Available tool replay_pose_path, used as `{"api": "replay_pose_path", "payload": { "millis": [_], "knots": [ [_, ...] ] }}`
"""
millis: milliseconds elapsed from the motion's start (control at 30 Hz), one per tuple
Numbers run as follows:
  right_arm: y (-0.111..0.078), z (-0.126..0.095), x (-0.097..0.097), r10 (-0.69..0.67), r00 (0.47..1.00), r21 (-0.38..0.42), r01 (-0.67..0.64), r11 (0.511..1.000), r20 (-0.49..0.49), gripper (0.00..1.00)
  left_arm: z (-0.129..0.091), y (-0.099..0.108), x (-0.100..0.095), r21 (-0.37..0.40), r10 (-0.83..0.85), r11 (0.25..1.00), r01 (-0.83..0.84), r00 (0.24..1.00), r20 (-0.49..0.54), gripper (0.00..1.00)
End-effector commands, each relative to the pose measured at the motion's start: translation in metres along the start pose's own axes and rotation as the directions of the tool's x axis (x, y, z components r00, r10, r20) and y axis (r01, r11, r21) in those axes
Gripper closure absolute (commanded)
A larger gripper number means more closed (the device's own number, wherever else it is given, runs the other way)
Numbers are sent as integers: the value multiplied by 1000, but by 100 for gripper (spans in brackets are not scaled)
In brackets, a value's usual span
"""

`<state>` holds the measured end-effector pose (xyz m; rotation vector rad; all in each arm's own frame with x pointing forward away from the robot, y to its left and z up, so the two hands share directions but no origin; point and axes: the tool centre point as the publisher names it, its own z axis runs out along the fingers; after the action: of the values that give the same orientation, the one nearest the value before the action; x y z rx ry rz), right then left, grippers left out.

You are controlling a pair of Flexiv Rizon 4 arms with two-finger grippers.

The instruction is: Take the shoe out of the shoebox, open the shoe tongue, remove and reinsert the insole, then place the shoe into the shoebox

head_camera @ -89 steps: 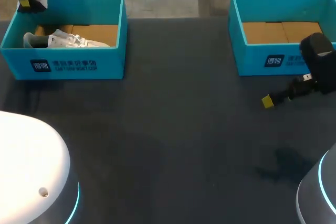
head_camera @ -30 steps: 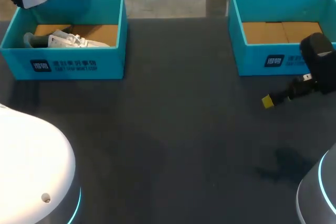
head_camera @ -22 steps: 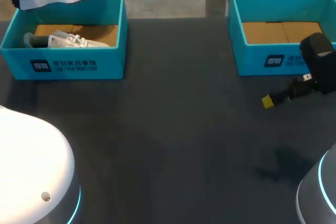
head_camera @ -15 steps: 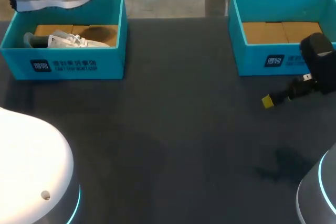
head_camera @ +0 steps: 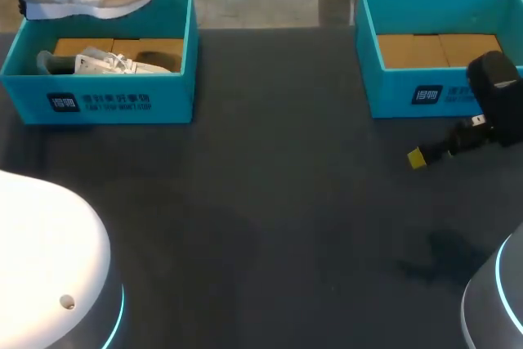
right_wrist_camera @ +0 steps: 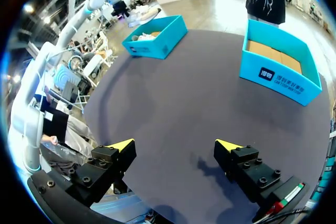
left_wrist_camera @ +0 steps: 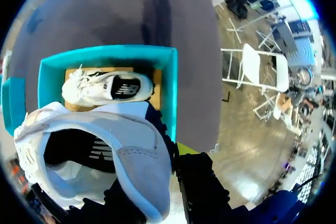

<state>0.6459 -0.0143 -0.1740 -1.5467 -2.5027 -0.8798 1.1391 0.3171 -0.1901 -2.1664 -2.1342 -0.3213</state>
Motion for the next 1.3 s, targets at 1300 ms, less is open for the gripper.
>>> {"api": "replay_pose_path", "payload": {
  "millis": [1300],
  "knots": [
    [-2, 0, 0, 1, 1000, -3, -1, 1000, 1, 0, 83, 35, -30, -34, 86, 996, -86, 996, -15, 100]
  ]
}}
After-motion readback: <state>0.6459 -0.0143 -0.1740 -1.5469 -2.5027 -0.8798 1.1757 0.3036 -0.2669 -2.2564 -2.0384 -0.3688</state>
